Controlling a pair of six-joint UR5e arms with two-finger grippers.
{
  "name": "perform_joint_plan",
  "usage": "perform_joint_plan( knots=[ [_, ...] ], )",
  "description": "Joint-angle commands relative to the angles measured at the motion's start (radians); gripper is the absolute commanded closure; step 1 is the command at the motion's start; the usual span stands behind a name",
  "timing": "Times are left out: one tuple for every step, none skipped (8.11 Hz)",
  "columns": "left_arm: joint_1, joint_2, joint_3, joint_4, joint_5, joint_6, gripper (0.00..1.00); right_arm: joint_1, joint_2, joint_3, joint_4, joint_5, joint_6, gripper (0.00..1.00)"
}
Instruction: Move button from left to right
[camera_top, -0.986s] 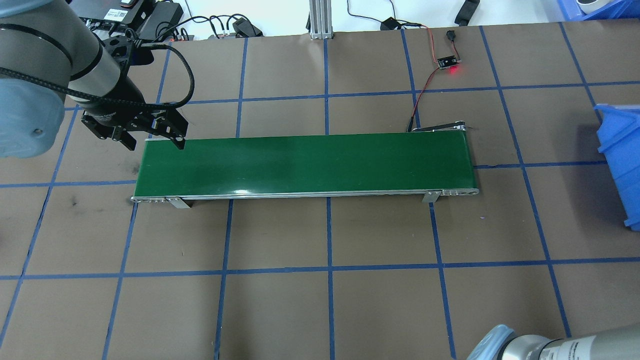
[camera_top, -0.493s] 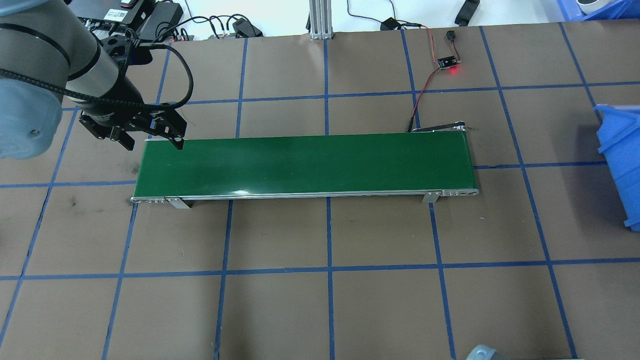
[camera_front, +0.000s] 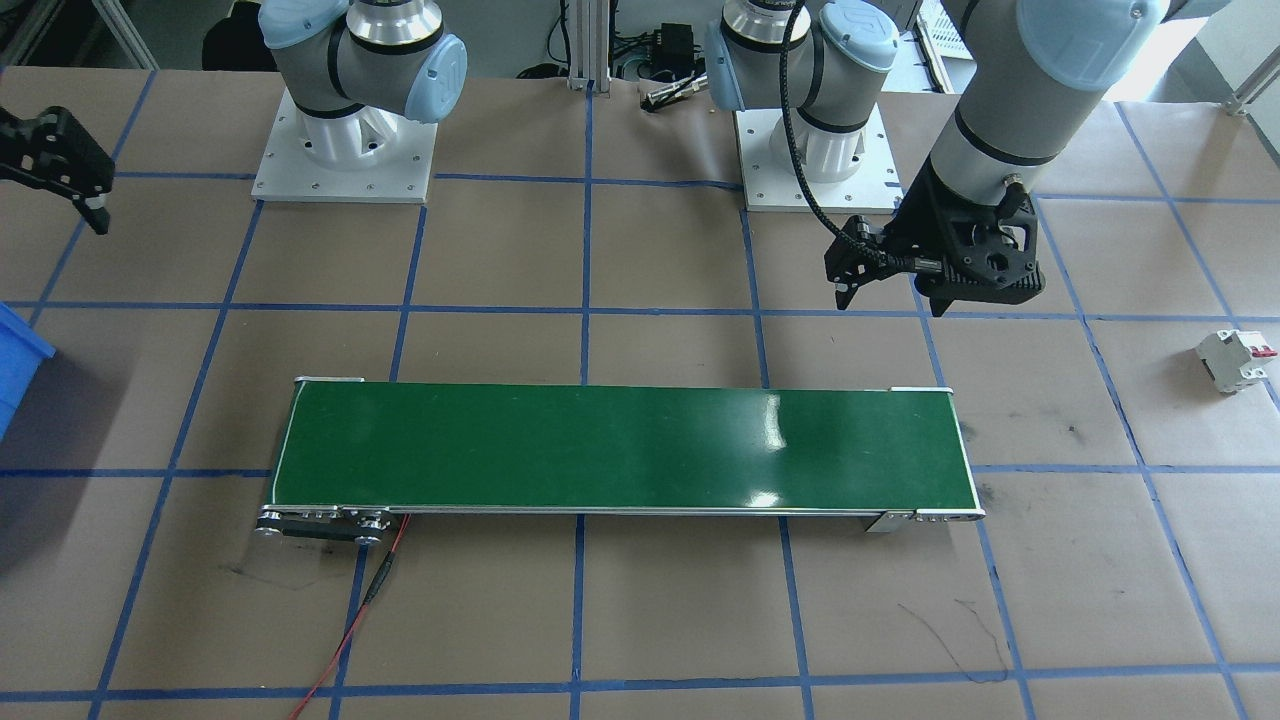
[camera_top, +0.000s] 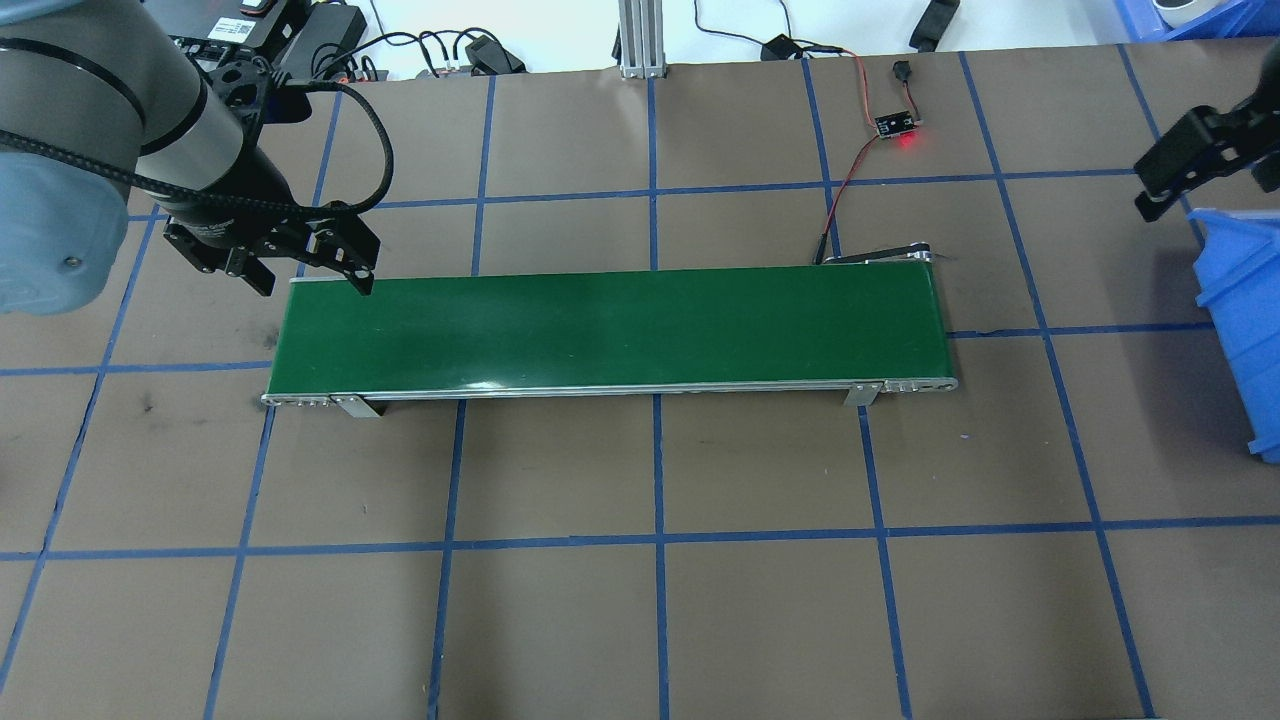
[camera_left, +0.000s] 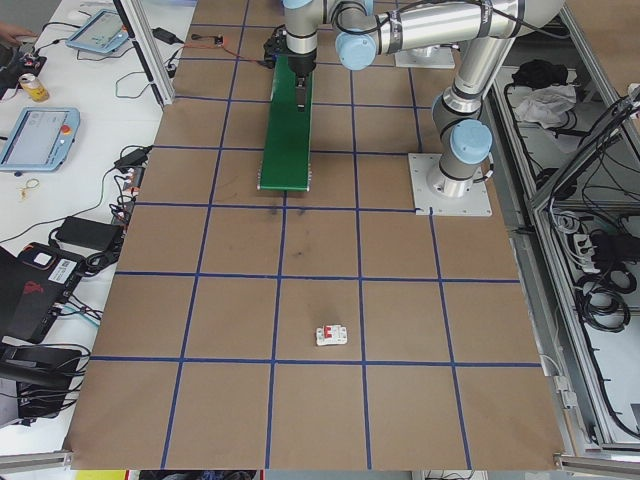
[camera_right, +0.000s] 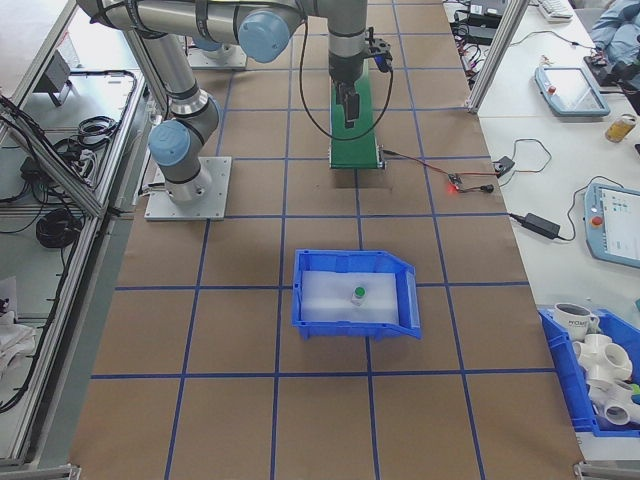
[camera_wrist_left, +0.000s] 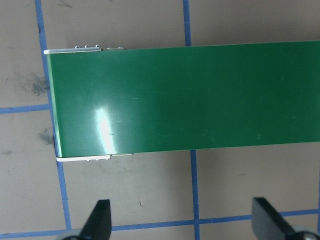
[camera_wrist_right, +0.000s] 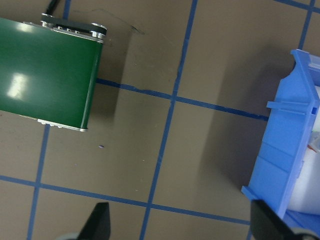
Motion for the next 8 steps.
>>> perform_joint_plan(
  knots=[
    [0.001,0.001,0.0,0.0,0.005,0.001,0.0,0.159,-0.002,-0.001,-0.002,0.013,0.221,0.0],
    [0.005,0.0,0.0,0.0,0.007,0.001,0.0,0.209,0.003,0.0,-0.004,0.018,0.275,0.0],
    [0.005,-0.001,0.0,-0.002,0.007,0.001,0.0,0.273,0.014,0.0,-0.01,0.007,0.318,0.0],
    [0.005,-0.002,0.0,0.0,0.007,0.001,0.0,0.302,0.024,0.0,-0.01,0.01,0.322,0.0],
    [0.005,-0.004,0.0,0.0,0.011,0.003,0.0,0.303,0.027,0.0,-0.01,0.009,0.322,0.0],
    [0.005,-0.005,0.0,0.0,0.011,0.003,0.0,0.303,0.026,0.0,-0.008,0.0,0.322,0.0],
    [0.005,-0.011,0.0,0.006,0.008,0.003,0.0,0.303,0.028,0.0,-0.01,-0.002,0.322,0.0],
    [0.005,-0.01,0.0,0.006,0.005,0.003,0.0,0.303,0.028,0.0,-0.01,-0.003,0.322,0.0]
  ],
)
